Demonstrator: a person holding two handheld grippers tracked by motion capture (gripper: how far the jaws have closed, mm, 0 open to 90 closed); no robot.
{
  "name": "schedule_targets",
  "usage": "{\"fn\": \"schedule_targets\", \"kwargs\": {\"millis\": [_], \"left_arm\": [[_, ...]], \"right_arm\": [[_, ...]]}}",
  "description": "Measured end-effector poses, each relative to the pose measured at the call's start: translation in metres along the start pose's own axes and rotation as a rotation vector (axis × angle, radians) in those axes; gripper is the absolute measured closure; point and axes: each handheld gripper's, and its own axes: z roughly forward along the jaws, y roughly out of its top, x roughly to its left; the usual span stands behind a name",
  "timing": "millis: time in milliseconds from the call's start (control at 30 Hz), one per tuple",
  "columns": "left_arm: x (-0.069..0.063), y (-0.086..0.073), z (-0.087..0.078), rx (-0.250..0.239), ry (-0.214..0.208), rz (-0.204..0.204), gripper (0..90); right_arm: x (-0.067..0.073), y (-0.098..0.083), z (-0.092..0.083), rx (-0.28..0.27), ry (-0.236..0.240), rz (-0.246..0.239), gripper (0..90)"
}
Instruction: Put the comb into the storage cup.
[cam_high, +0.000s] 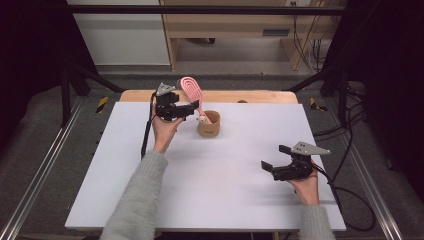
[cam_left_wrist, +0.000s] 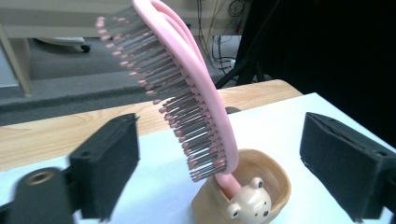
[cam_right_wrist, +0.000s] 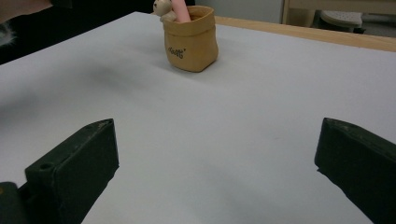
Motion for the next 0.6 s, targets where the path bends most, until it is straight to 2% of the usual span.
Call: {"fn": "schedule_targets", "kwargs": {"millis": [67, 333, 600], "left_arm": [[0.0, 0.001, -0.003, 0.011, 0.004, -0.003, 5.7], [0.002, -0.001, -0.018, 0.026, -0.016, -0.014, 0.8], [0.004, -0.006, -0.036, 0.041, -0.023, 0.023, 0.0]], "right_arm": [[0.0, 0.0, 0.0, -0.002, -0.001, 0.0, 0.0], [0.001, 0.0, 0.001, 0.002, -0.001, -0.006, 0.0], [0.001, 0.0, 0.001, 0.004, -0.003, -0.007, 0.0]]}}
